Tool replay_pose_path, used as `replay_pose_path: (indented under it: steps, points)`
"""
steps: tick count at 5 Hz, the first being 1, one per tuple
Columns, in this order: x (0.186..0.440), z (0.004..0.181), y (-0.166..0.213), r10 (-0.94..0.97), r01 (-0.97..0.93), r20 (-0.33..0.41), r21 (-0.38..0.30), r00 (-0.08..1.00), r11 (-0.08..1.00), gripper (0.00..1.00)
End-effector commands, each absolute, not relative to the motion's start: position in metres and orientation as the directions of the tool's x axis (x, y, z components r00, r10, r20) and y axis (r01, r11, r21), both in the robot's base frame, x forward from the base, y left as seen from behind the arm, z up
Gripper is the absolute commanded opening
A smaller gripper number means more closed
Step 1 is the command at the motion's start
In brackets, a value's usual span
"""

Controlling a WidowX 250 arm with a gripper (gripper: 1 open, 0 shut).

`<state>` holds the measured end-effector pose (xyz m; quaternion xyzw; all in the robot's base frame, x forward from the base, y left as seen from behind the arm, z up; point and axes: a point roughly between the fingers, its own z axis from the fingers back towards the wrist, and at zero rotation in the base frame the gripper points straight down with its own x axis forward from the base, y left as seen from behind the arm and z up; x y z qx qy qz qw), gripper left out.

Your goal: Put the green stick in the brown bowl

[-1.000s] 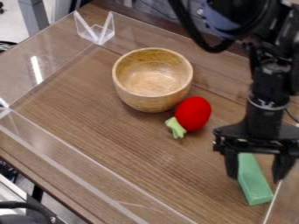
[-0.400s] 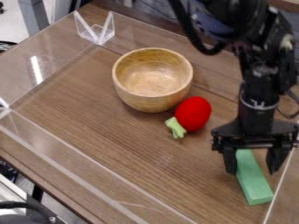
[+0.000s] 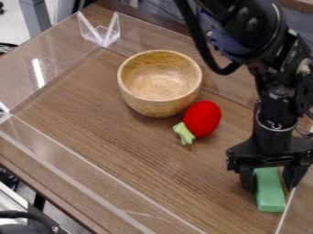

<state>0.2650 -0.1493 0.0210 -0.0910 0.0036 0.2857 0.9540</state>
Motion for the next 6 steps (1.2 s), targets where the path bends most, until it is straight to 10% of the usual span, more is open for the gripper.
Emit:
replay_pose_path:
  steps: [1, 2, 6]
  points:
    - [0.262, 0.037, -0.151, 0.518, -0.509, -0.013, -0.206, 0.855, 0.835, 1.0]
    - [0.259, 0.04, -0.155, 0.488, -0.479, -0.011, -0.206, 0.873, 0.853, 0.0]
    - [0.274, 0.135, -0.128, 0.568, -0.525, 0.075, -0.299, 0.82, 0.797, 0.0]
